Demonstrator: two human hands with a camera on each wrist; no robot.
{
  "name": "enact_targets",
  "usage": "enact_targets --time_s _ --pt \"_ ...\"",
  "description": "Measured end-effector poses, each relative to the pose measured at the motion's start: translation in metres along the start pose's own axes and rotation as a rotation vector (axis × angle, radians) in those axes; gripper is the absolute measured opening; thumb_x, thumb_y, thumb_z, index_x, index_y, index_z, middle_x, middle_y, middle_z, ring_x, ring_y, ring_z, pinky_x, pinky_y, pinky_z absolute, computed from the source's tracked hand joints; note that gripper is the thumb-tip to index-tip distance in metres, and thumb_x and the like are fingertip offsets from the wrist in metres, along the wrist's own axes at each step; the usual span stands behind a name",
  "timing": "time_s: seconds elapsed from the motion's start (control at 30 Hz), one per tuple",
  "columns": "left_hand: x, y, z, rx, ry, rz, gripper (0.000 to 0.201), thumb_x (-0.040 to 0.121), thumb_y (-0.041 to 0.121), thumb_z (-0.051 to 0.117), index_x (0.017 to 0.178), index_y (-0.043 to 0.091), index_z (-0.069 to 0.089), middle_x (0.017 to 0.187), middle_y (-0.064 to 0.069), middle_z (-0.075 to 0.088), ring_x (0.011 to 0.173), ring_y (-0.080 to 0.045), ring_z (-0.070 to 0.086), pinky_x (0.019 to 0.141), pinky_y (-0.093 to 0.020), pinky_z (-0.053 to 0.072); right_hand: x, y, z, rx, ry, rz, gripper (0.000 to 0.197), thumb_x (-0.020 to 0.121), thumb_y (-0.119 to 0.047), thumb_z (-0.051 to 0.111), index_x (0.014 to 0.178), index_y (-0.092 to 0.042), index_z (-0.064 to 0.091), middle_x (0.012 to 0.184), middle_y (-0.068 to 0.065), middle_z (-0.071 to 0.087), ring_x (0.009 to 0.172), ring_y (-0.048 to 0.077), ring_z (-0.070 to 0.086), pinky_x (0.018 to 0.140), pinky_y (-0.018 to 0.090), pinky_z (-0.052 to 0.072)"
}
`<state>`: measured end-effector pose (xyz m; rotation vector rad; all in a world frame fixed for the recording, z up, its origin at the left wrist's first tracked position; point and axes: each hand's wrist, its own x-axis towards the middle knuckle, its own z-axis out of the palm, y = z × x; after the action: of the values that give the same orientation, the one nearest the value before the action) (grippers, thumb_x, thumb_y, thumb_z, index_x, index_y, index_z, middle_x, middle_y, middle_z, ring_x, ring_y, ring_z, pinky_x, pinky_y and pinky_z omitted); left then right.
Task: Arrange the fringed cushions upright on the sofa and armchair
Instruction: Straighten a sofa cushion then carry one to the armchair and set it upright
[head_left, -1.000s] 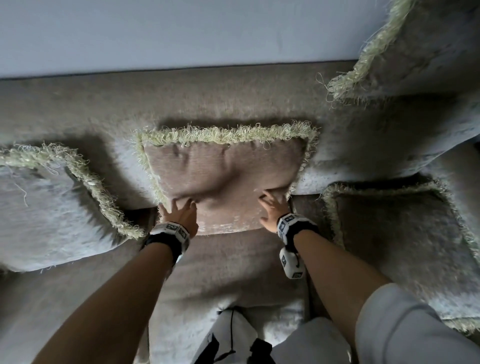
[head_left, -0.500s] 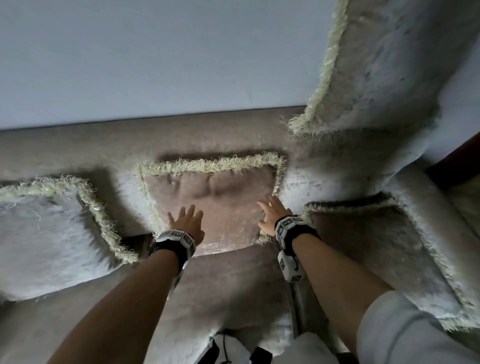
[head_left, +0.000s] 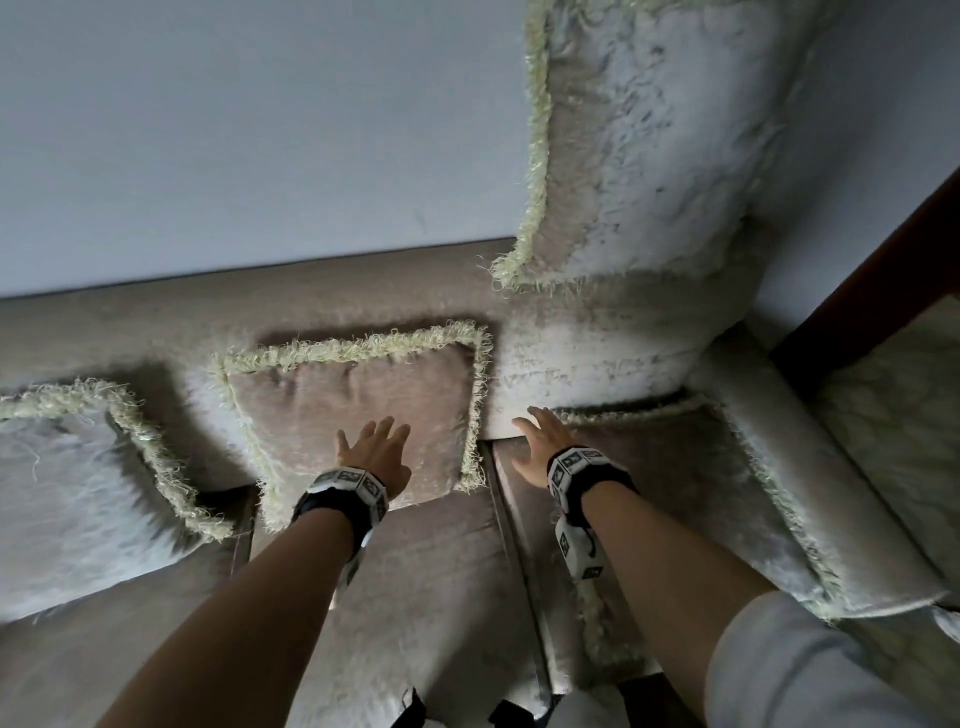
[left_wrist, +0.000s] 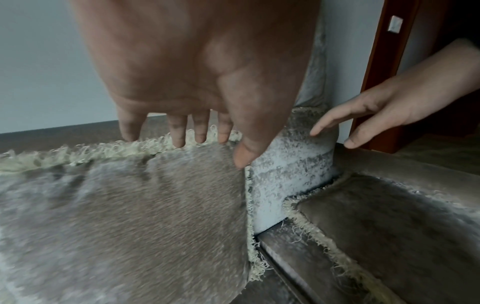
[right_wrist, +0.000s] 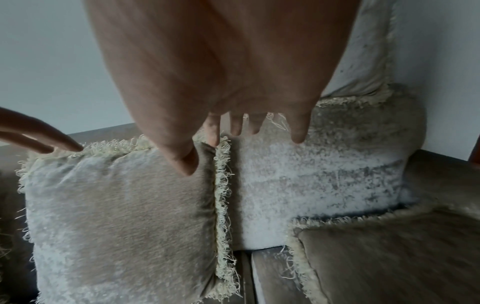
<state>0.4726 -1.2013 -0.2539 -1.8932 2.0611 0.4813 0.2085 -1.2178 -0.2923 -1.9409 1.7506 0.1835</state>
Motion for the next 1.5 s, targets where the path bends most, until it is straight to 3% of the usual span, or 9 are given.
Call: enact_targets --time_s 0.23,0.33,0.5,0.73,1.1,1.37,1.5 --pt "0.007 0.092 -0.007 -0.003 0.017 0.059 0.064 0.091 0.030 0.052 0.148 0.027 0.023 0.160 0.001 0.015 0.147 -0.024 0.015 0.114 -0.065 0.012 -0.032 0.081 -0.030 0.010 0.006 0.051 0.061 0.091 -0.036 0.055 0.147 -0.031 0.031 0.162 -0.003 0.008 0.150 0.023 0.008 0.117 0.061 0.013" --pt "0.015 0.135 -0.009 -0.015 0.046 0.087 0.062 0.090 0.034 0.053 0.146 0.026 0.027 0.157 0.001 0.023 0.144 -0.023 0.022 0.112 -0.067 0.014 -0.043 0.125 -0.045 0.028 0.002 0.079 0.061 0.093 -0.030 0.055 0.148 -0.029 0.029 0.161 -0.001 0.010 0.149 0.023 0.010 0.118 0.057 0.012" --pt "0.035 0.203 -0.004 0.019 0.099 0.103 0.067 0.086 0.048 0.052 0.145 0.028 0.027 0.154 -0.001 0.030 0.139 -0.025 0.033 0.112 -0.059 0.023 -0.045 0.200 -0.053 -0.003 0.018 0.117 0.072 0.088 -0.041 0.060 0.150 -0.027 0.027 0.160 -0.001 0.014 0.149 0.022 0.012 0.119 0.054 0.015" --pt "0.058 0.286 0.017 -0.026 0.017 0.127 0.072 0.090 0.052 0.050 0.150 0.027 0.019 0.158 -0.001 0.021 0.144 -0.024 0.025 0.113 -0.059 0.021 -0.041 0.292 -0.051 -0.015 -0.072 0.154 0.079 0.084 -0.049 0.057 0.152 -0.025 0.024 0.163 0.003 0.009 0.150 0.024 0.005 0.118 0.052 0.019" --pt "0.118 0.345 0.055 -0.123 -0.034 0.088 0.074 0.089 0.054 0.049 0.150 0.030 0.015 0.159 0.003 0.020 0.143 -0.024 0.027 0.113 -0.059 0.022 0.010 0.361 -0.057 -0.038 -0.111 0.102 0.072 0.093 -0.043 0.055 0.154 -0.024 0.021 0.163 0.003 0.011 0.150 0.022 0.009 0.122 0.041 0.013" --pt "0.180 0.358 0.082 -0.169 -0.041 0.102 0.072 0.086 0.055 0.052 0.147 0.027 0.025 0.153 0.000 0.032 0.137 -0.025 0.038 0.105 -0.055 0.036 0.065 0.378 -0.055 -0.049 -0.198 0.050 0.075 0.093 -0.042 0.057 0.154 -0.023 0.018 0.163 0.001 0.007 0.150 0.020 0.007 0.119 0.037 0.012" --pt "0.214 0.364 0.101 -0.185 -0.063 0.118 0.071 0.087 0.052 0.056 0.147 0.030 0.023 0.155 -0.001 0.030 0.140 -0.026 0.034 0.107 -0.058 0.035 0.098 0.386 -0.050 -0.168 -0.147 -0.005 0.077 0.089 -0.044 0.062 0.152 -0.024 0.023 0.160 0.002 0.020 0.147 0.022 0.020 0.119 0.040 0.017"
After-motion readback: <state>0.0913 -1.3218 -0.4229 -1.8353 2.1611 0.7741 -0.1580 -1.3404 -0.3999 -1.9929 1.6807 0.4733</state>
